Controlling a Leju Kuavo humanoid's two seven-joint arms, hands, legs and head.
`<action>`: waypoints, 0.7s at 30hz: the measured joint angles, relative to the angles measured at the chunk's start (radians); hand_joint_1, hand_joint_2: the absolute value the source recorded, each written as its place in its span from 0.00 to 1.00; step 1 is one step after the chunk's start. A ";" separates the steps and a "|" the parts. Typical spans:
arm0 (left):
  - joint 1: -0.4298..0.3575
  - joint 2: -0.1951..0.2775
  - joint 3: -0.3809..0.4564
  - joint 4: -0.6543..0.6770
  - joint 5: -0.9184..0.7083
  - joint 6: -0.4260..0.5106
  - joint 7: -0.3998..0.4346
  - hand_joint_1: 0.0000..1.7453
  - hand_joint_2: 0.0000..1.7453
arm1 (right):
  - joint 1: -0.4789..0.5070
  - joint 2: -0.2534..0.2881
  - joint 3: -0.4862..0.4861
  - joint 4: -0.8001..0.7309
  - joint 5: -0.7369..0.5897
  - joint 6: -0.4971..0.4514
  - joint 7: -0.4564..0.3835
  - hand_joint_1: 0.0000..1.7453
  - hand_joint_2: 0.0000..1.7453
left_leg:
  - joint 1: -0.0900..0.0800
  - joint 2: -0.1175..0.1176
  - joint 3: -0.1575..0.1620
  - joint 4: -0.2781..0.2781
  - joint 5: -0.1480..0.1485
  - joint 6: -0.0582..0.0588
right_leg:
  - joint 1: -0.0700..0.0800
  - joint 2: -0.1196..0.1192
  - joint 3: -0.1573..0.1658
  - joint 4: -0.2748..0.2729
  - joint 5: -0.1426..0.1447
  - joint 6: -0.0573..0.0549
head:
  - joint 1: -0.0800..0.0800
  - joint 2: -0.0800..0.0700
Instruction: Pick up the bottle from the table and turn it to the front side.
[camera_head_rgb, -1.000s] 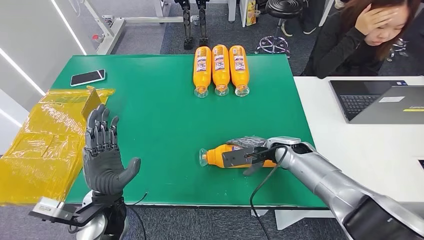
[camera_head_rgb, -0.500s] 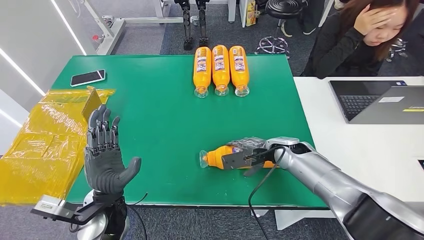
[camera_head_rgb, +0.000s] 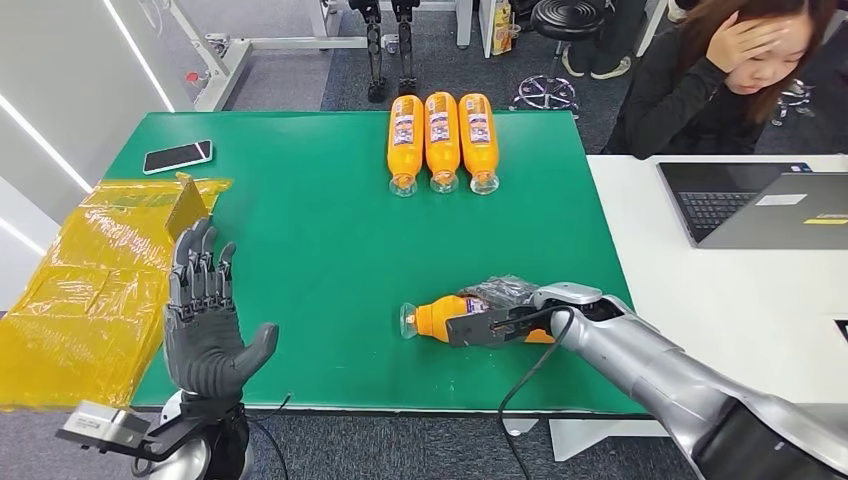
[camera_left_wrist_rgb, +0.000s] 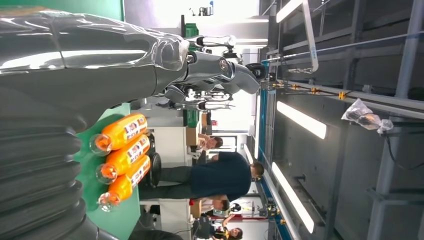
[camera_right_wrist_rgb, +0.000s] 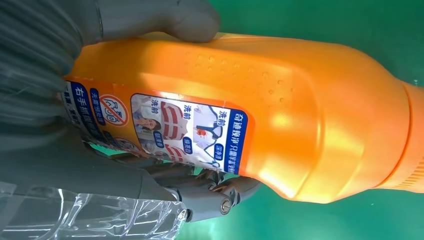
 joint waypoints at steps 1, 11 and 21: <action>0.000 0.000 0.001 -0.003 -0.001 0.000 0.001 0.00 1.00 | 0.000 0.000 0.000 -0.003 0.000 0.000 0.002 1.00 1.00 | 0.000 0.000 0.000 0.000 0.000 0.000 | 0.000 0.000 0.000 0.000 0.000 0.000 | 0.000 0.000; 0.009 0.000 0.012 -0.016 -0.008 -0.005 0.002 0.00 1.00 | 0.007 -0.005 -0.003 -0.021 0.002 -0.044 0.005 1.00 1.00 | 0.000 0.000 0.000 0.000 0.000 0.000 | 0.000 0.000 0.000 0.000 0.000 0.000 | 0.000 0.000; 0.048 -0.003 0.038 -0.048 -0.042 -0.007 -0.003 0.00 1.00 | 0.212 -0.033 -0.252 -0.294 0.161 -0.302 0.041 1.00 1.00 | 0.000 -0.001 -0.004 0.000 0.000 0.000 | 0.000 -0.001 -0.004 0.000 0.000 0.000 | 0.000 0.000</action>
